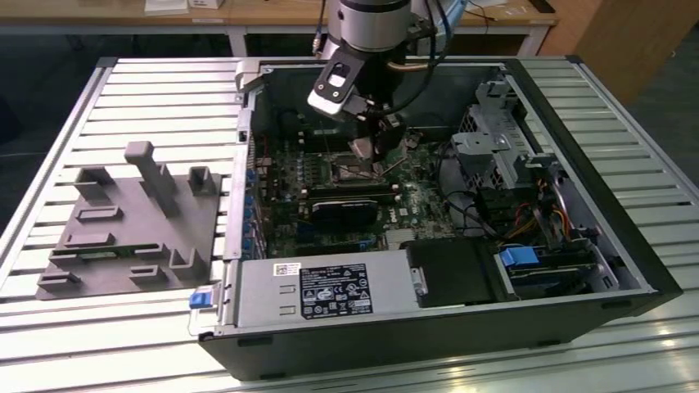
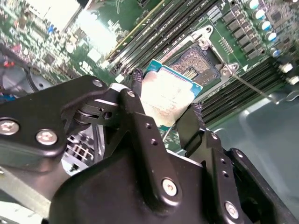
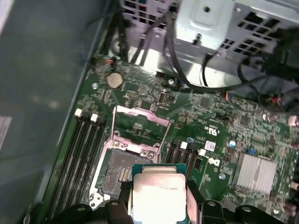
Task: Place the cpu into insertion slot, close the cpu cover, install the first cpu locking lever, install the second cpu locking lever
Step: 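Place the cpu into insertion slot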
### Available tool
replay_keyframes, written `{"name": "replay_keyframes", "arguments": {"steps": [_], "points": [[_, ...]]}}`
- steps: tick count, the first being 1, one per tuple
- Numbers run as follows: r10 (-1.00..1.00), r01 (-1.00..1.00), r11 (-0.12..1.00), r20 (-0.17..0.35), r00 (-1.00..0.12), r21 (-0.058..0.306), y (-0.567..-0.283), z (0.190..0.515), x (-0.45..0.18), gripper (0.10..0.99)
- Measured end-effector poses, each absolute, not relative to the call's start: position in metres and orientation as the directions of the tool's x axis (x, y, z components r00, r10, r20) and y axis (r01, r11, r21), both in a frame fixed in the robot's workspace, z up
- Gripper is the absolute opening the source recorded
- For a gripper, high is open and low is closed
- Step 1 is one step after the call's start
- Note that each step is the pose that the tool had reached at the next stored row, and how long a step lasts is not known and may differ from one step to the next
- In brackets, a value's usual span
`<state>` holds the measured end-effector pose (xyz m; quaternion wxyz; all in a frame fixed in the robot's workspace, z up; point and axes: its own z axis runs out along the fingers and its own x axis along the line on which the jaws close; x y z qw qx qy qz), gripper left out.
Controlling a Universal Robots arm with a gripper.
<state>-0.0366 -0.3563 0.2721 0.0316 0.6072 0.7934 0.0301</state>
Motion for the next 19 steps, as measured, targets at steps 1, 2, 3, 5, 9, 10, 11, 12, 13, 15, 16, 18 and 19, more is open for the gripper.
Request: {"name": "replay_keyframes", "arguments": {"steps": [1,2,3,5,9,10,11,12,13,15,16,18,19], "points": [[0.970,0.966,0.244,-0.014,-0.243,0.086,-0.356,0.271,-0.037,0.541],[0.974,0.970,0.226,-0.014,-0.226,0.086,-0.356,0.270,-0.037,0.541],[0.978,0.974,0.209,-0.014,-0.208,0.086,-0.356,0.270,-0.037,0.541],[0.985,0.981,0.172,-0.014,-0.172,0.086,-0.356,0.268,-0.037,0.541],[0.994,0.990,0.109,-0.014,-0.108,0.086,-0.356,0.265,-0.037,0.541],[0.995,0.991,0.102,-0.014,-0.101,0.086,-0.356,0.264,-0.037,0.541],[0.995,0.992,0.097,-0.014,-0.096,0.086,-0.355,0.262,-0.037,0.541],[0.996,0.992,0.094,-0.014,-0.093,0.086,-0.355,0.261,-0.037,0.541],[0.996,0.992,0.091,-0.014,-0.090,0.086,-0.354,0.260,-0.037,0.541],[0.996,0.993,0.085,-0.014,-0.084,0.086,-0.353,0.257,-0.038,0.541],[0.997,0.993,0.082,-0.014,-0.081,0.086,-0.352,0.256,-0.038,0.541],[0.997,0.994,0.072,-0.014,-0.071,0.086,-0.350,0.254,-0.038,0.541],[0.998,0.994,0.065,-0.014,-0.064,0.086,-0.350,0.253,-0.038,0.541]]}}
